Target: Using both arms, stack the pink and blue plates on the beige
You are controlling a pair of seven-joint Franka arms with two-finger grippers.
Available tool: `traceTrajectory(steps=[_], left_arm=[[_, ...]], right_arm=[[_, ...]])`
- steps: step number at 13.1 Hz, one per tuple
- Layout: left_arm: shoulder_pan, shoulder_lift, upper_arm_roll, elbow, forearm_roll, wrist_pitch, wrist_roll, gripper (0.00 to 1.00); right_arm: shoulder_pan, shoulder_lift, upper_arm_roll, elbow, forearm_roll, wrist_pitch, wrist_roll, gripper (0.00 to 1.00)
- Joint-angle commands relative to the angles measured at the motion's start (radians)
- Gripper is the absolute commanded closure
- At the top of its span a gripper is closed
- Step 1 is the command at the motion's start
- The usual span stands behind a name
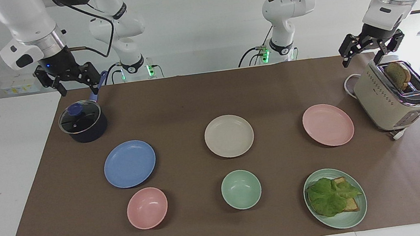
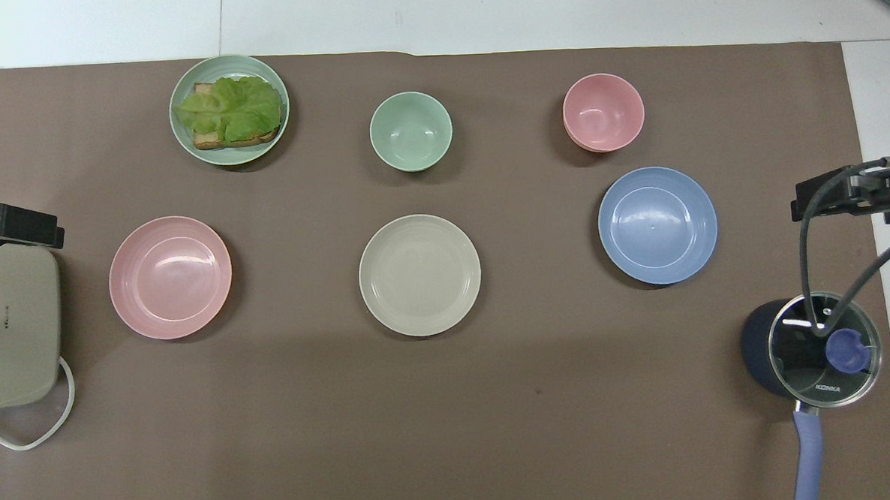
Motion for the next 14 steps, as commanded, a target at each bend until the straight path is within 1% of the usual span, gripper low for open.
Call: traceTrajectory(steps=[1, 3, 4, 6, 8, 11, 13, 14], left_arm=[[-0.007, -0.016, 0.007, -0.02, -0.002, -0.009, 0.018, 0.0], [0.003, -0.021, 0.007, -0.03, -0.002, -0.007, 0.014, 0.0], [0.01, -0.021, 0.01, -0.054, -0.002, 0.003, 0.009, 0.0], [0.026, -0.02, 0.017, -0.143, -0.002, 0.034, 0.011, 0.0], [0.054, -0.027, 0.017, -0.285, -0.002, 0.173, 0.009, 0.0], [0.106, -0.003, 0.017, -0.408, -0.003, 0.333, 0.007, 0.0], [0.14, 0.048, 0.017, -0.476, -0.003, 0.436, -0.014, 0.0], [0.14, 0.09, 0.017, -0.503, -0.002, 0.518, -0.06, 0.0]], right_arm=[[-0.011, -0.025, 0.007, -0.031, 0.014, 0.022, 0.004, 0.0], [-0.011, -0.025, 0.006, -0.031, 0.014, 0.022, 0.003, 0.0], [-0.011, -0.025, 0.007, -0.031, 0.014, 0.022, 0.003, 0.0], [-0.011, -0.025, 0.007, -0.031, 0.014, 0.019, 0.001, 0.0], [-0.013, -0.025, 0.006, -0.032, 0.014, 0.02, 0.001, 0.0], [-0.013, -0.025, 0.007, -0.032, 0.014, 0.02, -0.003, 0.0], [-0.014, -0.025, 0.006, -0.032, 0.014, 0.02, -0.003, 0.0], [-0.014, -0.025, 0.006, -0.032, 0.014, 0.02, -0.003, 0.0]])
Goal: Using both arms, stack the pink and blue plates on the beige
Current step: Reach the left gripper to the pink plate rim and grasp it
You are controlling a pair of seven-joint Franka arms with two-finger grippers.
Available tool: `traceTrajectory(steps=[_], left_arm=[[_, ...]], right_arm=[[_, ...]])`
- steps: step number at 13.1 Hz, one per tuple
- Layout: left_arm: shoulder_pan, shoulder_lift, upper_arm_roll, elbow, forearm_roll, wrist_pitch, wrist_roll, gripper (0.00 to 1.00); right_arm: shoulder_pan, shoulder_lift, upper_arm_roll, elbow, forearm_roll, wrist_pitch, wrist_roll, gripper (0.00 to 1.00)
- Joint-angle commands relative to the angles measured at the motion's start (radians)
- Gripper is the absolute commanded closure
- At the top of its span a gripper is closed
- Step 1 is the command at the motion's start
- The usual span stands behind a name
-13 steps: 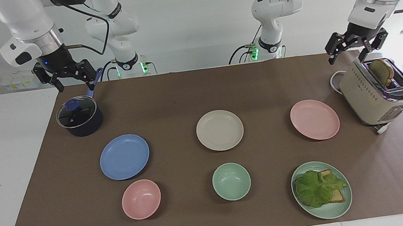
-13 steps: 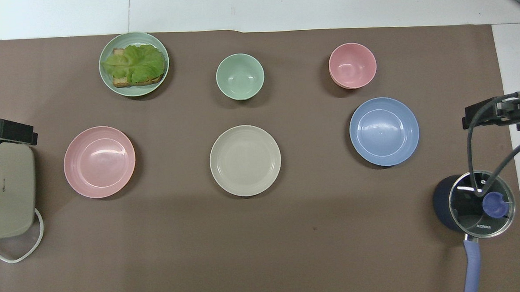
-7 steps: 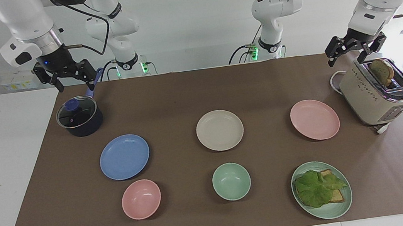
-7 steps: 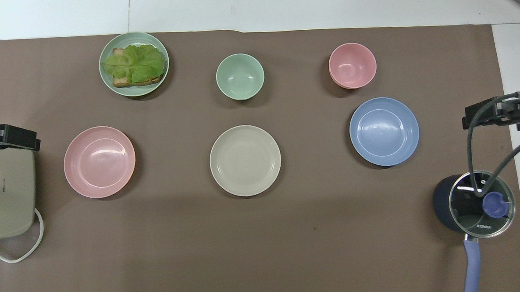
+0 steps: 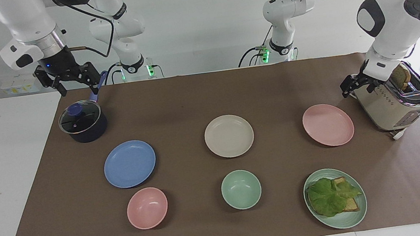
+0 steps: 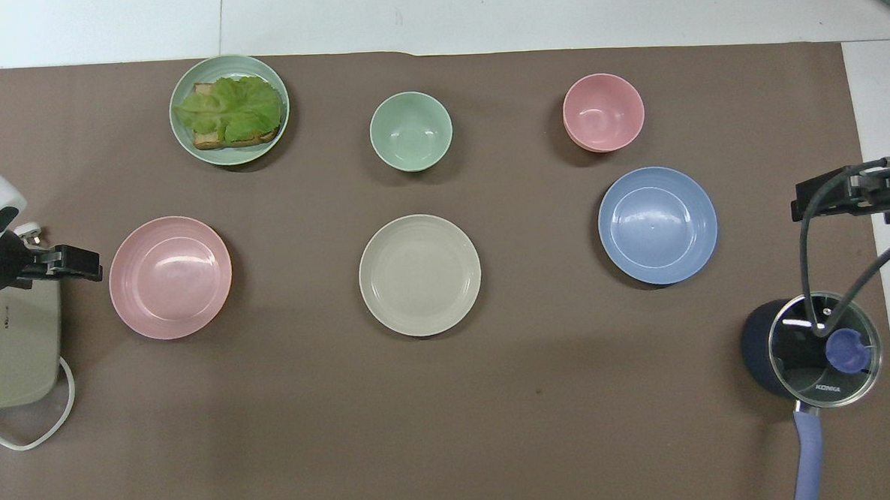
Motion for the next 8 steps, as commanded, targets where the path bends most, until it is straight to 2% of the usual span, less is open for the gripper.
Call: traceTrajectory(steps=[1, 4, 7, 8], left_arm=[[0.014, 0.079, -0.007, -0.075, -0.002, 0.182, -0.099, 0.0], [0.017, 0.142, -0.007, -0.094, -0.002, 0.232, -0.186, 0.0], [0.023, 0.138, -0.007, -0.135, -0.003, 0.246, -0.3, 0.0], [0.02, 0.136, -0.007, -0.137, -0.002, 0.24, -0.325, 0.11]], right_arm=[[-0.014, -0.025, 0.007, -0.032, 0.014, 0.02, -0.005, 0.0], [-0.016, -0.025, 0.006, -0.032, 0.016, 0.02, -0.005, 0.0], [-0.016, -0.025, 0.007, -0.032, 0.014, 0.02, -0.006, 0.0], [-0.016, -0.025, 0.006, -0.032, 0.014, 0.02, -0.005, 0.0]])
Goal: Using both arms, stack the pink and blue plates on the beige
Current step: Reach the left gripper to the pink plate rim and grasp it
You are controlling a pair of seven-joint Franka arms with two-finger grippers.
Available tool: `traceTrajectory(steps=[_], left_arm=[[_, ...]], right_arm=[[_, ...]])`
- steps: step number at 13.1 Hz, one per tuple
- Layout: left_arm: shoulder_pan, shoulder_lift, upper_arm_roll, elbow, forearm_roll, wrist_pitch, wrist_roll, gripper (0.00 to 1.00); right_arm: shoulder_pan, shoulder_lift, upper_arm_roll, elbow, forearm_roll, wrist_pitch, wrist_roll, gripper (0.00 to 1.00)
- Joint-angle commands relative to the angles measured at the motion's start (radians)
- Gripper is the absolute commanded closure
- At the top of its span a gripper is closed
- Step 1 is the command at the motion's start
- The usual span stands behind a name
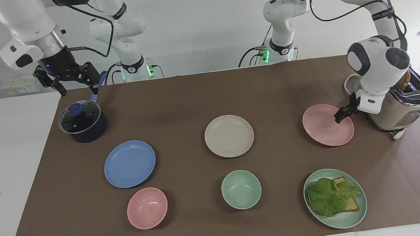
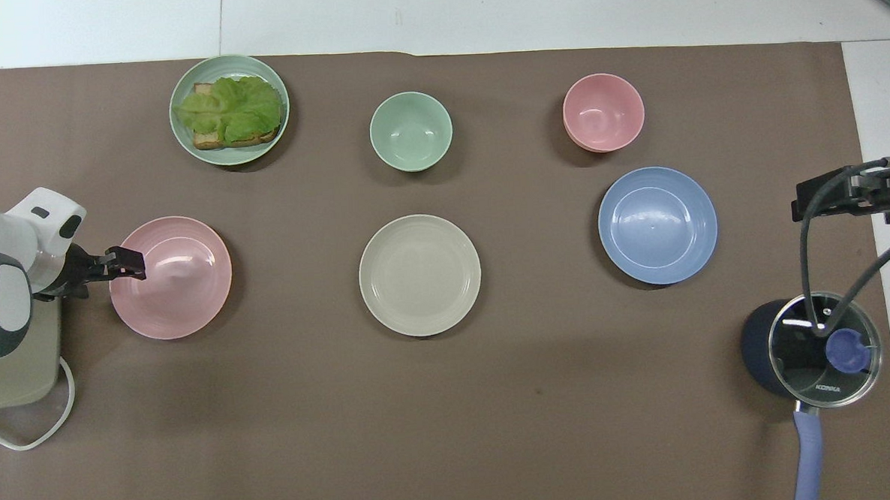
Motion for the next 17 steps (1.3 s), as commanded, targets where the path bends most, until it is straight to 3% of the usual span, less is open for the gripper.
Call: traceTrajectory(steps=[1, 3, 6, 9, 13, 15, 17], left_arm=[[0.007, -0.036, -0.005, -0.045, -0.001, 0.003, -0.056, 0.4], [0.01, -0.039, -0.005, -0.048, -0.001, -0.015, -0.057, 0.69], [0.01, -0.04, -0.004, -0.045, -0.001, -0.04, -0.049, 1.0], [0.01, -0.06, -0.005, 0.001, -0.001, -0.144, -0.04, 1.0], [-0.013, -0.077, -0.017, 0.196, -0.044, -0.447, -0.029, 1.0], [-0.037, -0.082, -0.033, 0.239, -0.124, -0.514, -0.029, 1.0], [-0.116, -0.095, -0.04, 0.225, -0.186, -0.503, -0.043, 1.0]], right_arm=[[-0.015, -0.025, 0.006, -0.032, 0.016, 0.02, -0.005, 0.0], [-0.015, -0.025, 0.008, -0.032, 0.014, 0.02, -0.005, 0.0], [-0.015, -0.025, 0.008, -0.032, 0.014, 0.02, -0.006, 0.0], [-0.015, -0.025, 0.006, -0.032, 0.016, 0.02, -0.005, 0.0], [-0.015, -0.027, 0.006, -0.034, 0.016, 0.017, -0.005, 0.0], [-0.015, -0.027, 0.006, -0.034, 0.016, 0.017, -0.006, 0.0], [-0.017, -0.027, 0.006, -0.034, 0.016, 0.014, -0.006, 0.0]])
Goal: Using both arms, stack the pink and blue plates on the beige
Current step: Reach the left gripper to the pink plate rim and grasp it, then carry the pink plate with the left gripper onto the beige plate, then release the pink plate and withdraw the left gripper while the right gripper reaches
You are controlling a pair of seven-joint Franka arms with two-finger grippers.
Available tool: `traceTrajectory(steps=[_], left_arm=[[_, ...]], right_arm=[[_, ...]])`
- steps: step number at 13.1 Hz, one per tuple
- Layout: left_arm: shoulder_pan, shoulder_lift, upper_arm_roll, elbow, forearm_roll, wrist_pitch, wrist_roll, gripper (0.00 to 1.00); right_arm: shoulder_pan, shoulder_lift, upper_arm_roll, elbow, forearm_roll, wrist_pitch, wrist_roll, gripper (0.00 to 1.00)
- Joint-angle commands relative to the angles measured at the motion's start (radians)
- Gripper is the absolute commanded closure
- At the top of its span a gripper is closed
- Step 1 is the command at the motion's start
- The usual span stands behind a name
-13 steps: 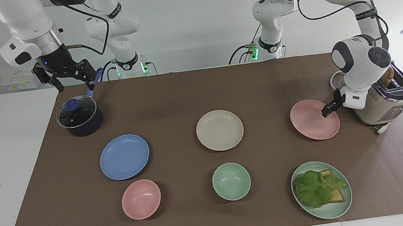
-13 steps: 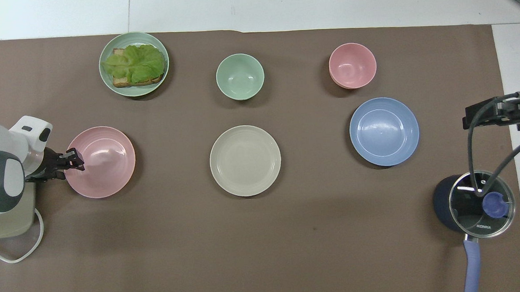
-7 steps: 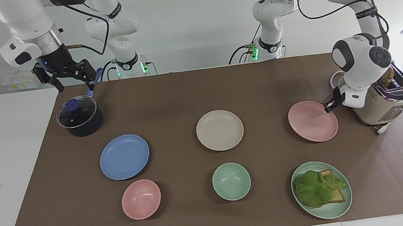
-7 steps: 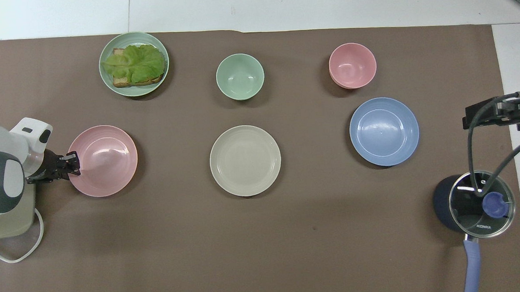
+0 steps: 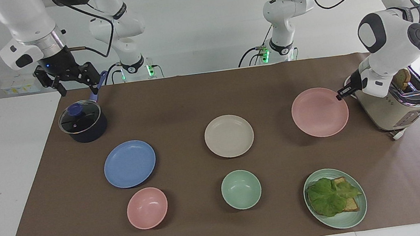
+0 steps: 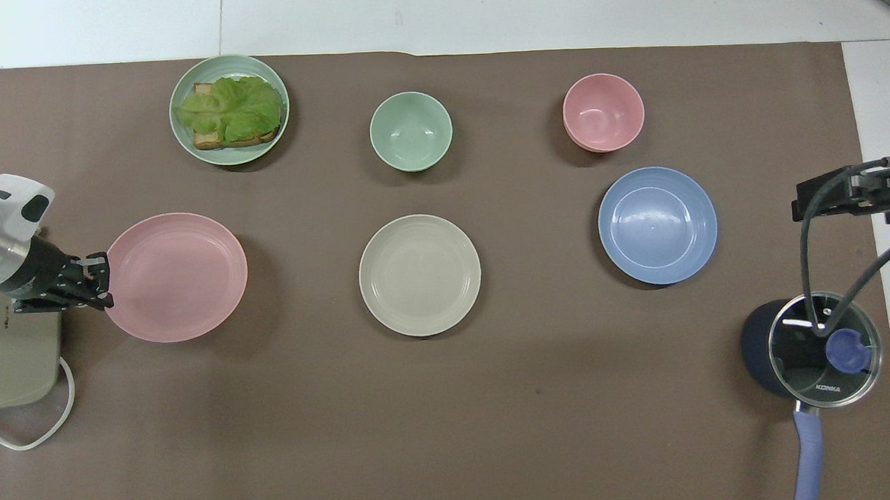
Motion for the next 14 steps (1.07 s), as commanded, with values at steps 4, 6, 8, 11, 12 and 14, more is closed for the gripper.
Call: traceTrajectory(steps=[4, 6, 8, 11, 12, 14], left_arm=[[-0.24, -0.007, 0.003, -0.019, -0.137, 0.081, -0.114, 1.0], [-0.332, -0.003, 0.003, -0.036, -0.168, 0.185, -0.183, 1.0], [-0.395, 0.017, 0.003, -0.055, -0.171, 0.276, -0.228, 1.0], [-0.472, 0.08, 0.004, -0.104, -0.171, 0.46, -0.24, 1.0], [-0.484, 0.091, 0.004, -0.113, -0.171, 0.486, -0.239, 1.0], [-0.487, 0.091, 0.004, -0.118, -0.171, 0.491, -0.228, 1.0]], right_arm=[[-0.017, -0.027, 0.006, -0.034, 0.014, 0.014, -0.006, 0.0], [-0.017, -0.027, 0.006, -0.034, 0.014, 0.014, -0.006, 0.0], [-0.017, -0.027, 0.006, -0.034, 0.016, 0.014, -0.006, 0.0], [-0.018, -0.023, 0.002, -0.03, 0.017, 0.022, -0.006, 0.0], [-0.018, -0.025, 0.0, -0.032, 0.016, 0.019, -0.006, 0.0], [-0.018, -0.025, -0.001, -0.034, 0.017, 0.023, -0.005, 0.0]])
